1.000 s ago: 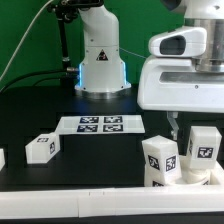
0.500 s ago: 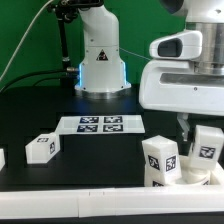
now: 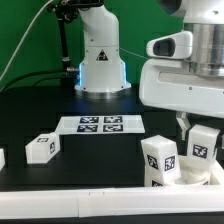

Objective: Assemble stool

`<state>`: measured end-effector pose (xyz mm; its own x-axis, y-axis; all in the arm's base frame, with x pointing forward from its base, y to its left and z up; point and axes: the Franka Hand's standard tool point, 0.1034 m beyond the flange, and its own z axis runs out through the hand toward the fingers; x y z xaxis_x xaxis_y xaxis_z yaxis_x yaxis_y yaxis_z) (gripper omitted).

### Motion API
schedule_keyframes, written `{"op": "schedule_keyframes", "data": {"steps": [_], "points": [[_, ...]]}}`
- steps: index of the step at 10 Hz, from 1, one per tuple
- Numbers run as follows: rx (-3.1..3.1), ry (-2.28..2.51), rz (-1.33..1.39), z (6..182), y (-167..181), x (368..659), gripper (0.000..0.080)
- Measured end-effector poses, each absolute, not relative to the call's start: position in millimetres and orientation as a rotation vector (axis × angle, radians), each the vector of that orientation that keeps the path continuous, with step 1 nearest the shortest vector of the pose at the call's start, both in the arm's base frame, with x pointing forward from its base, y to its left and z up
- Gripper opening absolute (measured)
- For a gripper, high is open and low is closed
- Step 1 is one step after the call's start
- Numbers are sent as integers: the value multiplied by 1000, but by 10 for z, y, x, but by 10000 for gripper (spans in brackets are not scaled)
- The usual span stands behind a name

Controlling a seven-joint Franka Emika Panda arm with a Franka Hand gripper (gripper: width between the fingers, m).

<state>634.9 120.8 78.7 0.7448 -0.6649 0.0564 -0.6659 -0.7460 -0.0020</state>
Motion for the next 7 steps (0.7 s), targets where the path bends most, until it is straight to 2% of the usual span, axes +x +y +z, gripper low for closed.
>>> {"op": "schedule_keyframes", "data": {"steps": [7], "points": [[2401, -2129, 117, 773, 1181, 6362, 339]]}}
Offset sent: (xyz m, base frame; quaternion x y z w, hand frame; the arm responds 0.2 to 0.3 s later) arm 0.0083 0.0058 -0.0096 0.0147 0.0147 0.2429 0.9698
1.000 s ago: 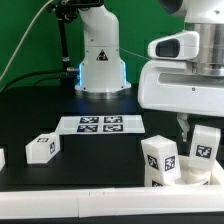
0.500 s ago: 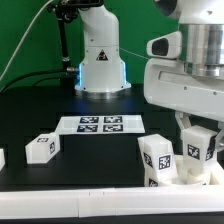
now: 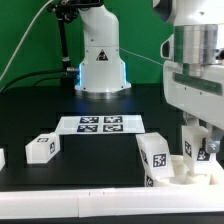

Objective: Assemble stool

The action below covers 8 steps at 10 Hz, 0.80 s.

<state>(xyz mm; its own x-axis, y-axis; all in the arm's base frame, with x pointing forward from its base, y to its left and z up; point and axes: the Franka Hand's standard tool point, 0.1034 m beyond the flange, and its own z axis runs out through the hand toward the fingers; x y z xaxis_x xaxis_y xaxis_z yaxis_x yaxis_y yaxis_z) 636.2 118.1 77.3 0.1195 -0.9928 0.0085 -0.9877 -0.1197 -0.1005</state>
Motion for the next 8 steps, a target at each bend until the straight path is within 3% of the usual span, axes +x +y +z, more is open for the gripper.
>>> {"op": "schedule_keyframes", "data": {"steps": [5, 6, 7, 8], "points": [[-2088, 2228, -86, 766, 1190, 6365, 339], [-2124, 2195, -88, 764, 1191, 6364, 525], [-2118, 2191, -92, 776, 1195, 6378, 525], [-2128, 2116, -124, 864, 1199, 6445, 623]]}}
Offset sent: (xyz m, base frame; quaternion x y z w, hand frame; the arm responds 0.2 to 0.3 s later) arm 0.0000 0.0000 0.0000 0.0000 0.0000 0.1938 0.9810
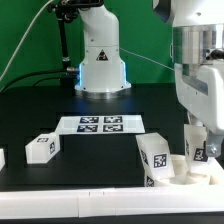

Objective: Assemble stool

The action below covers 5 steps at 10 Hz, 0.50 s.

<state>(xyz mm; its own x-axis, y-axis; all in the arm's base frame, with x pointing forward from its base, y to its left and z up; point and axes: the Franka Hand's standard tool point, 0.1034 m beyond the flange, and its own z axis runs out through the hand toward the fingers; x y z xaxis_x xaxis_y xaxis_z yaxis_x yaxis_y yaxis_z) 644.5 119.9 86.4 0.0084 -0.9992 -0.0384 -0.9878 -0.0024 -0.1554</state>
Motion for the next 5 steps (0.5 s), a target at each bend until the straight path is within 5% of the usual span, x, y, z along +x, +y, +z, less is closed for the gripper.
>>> {"op": "schedule_keyframes", "data": {"steps": [3, 5], "points": [[-2401, 1746, -167, 1076, 1184, 6448, 648], [-2520, 1590, -182, 1051, 1166, 6443, 649]]}}
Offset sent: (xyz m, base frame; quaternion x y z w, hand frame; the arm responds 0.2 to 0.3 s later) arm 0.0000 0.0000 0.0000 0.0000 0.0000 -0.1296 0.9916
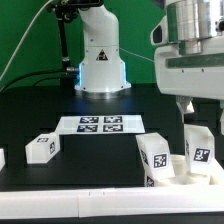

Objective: Assemble stool

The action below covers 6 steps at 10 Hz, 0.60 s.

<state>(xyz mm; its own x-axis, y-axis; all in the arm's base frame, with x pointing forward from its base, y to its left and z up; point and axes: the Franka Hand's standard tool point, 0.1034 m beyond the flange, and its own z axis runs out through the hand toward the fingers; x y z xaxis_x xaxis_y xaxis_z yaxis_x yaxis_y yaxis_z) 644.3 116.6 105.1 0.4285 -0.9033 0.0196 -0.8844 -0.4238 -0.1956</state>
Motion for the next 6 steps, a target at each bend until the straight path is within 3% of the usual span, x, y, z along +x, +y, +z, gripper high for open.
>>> {"op": "schedule_keyframes", "data": {"steps": [2, 6], "points": [[-2677, 1347, -195, 1059, 1169, 6436, 649], [-2973, 660, -181, 1233, 1184, 6443, 649]]}}
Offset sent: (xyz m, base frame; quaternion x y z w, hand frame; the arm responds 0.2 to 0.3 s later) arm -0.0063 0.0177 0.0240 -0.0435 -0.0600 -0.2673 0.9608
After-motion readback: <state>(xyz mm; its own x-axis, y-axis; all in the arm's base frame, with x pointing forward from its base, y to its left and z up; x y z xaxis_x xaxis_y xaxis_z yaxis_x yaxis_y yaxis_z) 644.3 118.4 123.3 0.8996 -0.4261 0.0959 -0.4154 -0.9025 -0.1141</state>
